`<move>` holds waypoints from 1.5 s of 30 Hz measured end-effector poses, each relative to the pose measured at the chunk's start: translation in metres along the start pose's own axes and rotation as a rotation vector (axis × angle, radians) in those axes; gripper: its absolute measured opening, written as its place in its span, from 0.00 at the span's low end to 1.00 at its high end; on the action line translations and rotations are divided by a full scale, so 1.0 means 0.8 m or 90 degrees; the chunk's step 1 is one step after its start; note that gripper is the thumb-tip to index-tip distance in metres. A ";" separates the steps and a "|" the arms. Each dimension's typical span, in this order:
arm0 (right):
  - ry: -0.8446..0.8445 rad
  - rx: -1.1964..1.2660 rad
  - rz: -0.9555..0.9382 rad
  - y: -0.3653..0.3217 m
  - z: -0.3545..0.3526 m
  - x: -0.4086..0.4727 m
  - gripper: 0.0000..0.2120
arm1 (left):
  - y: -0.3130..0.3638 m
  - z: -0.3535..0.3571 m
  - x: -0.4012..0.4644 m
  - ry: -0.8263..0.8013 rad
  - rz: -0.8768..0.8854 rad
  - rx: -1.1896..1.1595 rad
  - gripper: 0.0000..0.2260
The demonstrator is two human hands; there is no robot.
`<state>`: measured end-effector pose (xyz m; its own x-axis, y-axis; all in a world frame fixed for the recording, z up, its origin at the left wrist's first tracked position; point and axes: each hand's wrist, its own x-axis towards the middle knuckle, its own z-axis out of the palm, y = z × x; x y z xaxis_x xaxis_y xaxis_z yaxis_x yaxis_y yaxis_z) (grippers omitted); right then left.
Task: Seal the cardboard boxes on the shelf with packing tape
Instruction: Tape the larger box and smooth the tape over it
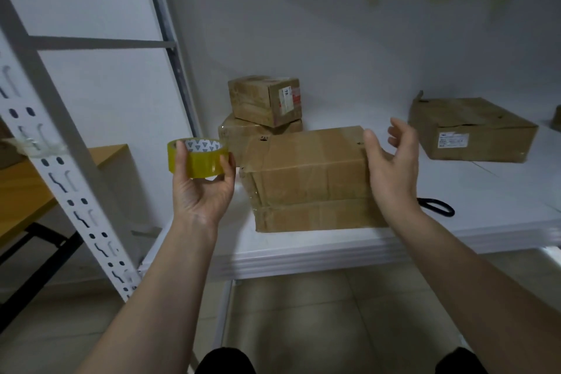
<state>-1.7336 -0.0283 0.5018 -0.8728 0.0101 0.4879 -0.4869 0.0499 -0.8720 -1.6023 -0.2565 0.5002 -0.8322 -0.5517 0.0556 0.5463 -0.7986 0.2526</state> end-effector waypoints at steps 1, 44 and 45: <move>-0.021 -0.012 0.031 -0.004 0.002 0.003 0.26 | -0.001 0.000 -0.001 0.003 0.000 0.005 0.54; -0.383 -0.433 -0.191 -0.076 -0.004 -0.009 0.28 | -0.004 0.045 -0.049 -0.100 0.007 0.116 0.50; -0.456 -0.482 -0.214 -0.087 0.001 -0.033 0.32 | 0.000 0.049 -0.043 -0.086 0.027 0.120 0.51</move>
<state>-1.6767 -0.0325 0.5497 -0.6353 -0.6902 0.3465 -0.7713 0.5450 -0.3288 -1.5772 -0.2283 0.5361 -0.8206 -0.5368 0.1962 0.5648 -0.7089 0.4225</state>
